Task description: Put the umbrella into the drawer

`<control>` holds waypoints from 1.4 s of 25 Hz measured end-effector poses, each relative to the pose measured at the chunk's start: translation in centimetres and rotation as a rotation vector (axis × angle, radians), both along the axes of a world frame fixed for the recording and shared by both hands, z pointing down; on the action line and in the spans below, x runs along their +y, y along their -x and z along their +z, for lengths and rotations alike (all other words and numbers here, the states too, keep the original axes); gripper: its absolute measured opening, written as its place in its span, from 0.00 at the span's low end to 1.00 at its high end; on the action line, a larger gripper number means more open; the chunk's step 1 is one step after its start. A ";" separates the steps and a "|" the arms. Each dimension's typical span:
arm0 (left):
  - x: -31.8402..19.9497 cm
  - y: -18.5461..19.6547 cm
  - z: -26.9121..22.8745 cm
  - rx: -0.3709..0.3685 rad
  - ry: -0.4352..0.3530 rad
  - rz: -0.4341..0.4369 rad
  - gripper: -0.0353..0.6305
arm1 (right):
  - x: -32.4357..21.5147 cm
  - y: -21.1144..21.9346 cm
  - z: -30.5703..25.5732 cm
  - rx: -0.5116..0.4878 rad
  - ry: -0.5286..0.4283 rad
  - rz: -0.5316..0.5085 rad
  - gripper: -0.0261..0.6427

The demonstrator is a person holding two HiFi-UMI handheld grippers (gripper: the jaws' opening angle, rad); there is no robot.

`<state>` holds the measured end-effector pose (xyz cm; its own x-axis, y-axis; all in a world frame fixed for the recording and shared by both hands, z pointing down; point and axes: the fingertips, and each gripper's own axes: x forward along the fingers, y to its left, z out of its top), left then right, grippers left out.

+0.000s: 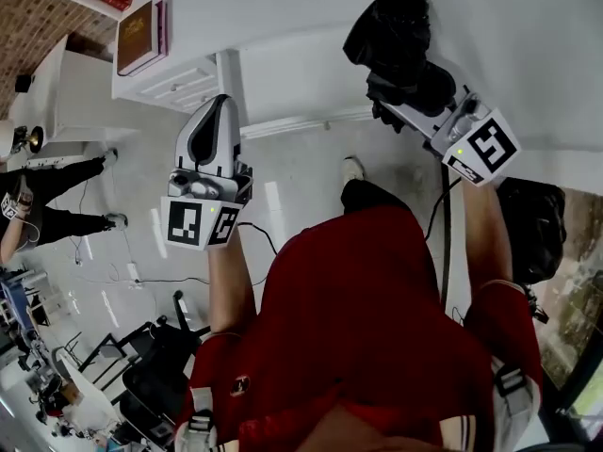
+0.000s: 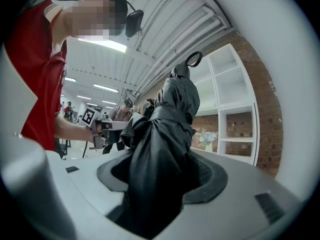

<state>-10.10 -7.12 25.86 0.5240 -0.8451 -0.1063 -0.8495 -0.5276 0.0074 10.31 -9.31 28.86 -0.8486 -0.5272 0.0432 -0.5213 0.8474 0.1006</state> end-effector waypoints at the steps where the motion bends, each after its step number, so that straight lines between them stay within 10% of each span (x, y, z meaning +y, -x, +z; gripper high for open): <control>1: -1.1 -0.4 0.2 0.002 0.006 -0.014 0.06 | -1.4 -0.2 0.3 0.020 0.001 -0.021 0.44; 35: -10.3 1.7 6.9 0.042 0.118 -0.147 0.06 | -14.4 7.2 20.4 0.710 0.081 -0.414 0.43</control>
<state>-11.81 -17.41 32.72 0.3916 -0.9199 -0.0206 -0.9148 -0.3916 0.0988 3.08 -23.73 49.27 -0.7302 -0.1504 0.6665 -0.0009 0.9757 0.2191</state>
